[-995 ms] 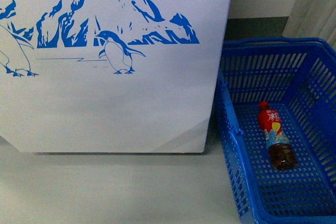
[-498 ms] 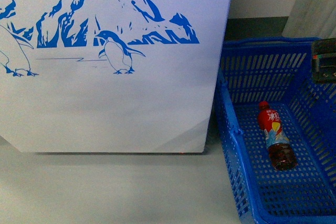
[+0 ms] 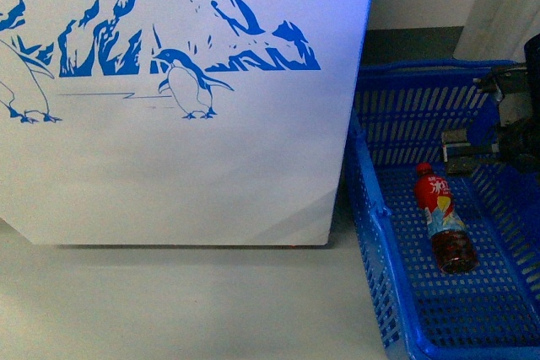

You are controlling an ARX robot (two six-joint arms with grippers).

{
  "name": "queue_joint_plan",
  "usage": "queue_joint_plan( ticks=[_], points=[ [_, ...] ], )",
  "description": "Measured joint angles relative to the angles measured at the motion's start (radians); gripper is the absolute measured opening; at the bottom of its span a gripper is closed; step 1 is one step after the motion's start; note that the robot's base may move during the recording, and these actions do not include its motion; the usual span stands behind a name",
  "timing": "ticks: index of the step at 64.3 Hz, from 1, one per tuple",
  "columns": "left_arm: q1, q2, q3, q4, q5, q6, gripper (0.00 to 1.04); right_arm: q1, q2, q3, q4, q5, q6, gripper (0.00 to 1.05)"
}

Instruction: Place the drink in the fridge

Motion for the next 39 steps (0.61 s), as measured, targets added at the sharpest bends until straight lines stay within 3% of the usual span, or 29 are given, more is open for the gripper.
queue_joint_plan(
  ticks=[39],
  points=[
    [0.000,0.000,0.000,0.000,0.000,0.000,0.97,-0.021,0.306,0.343,-0.181,0.002,0.140,0.97]
  ],
)
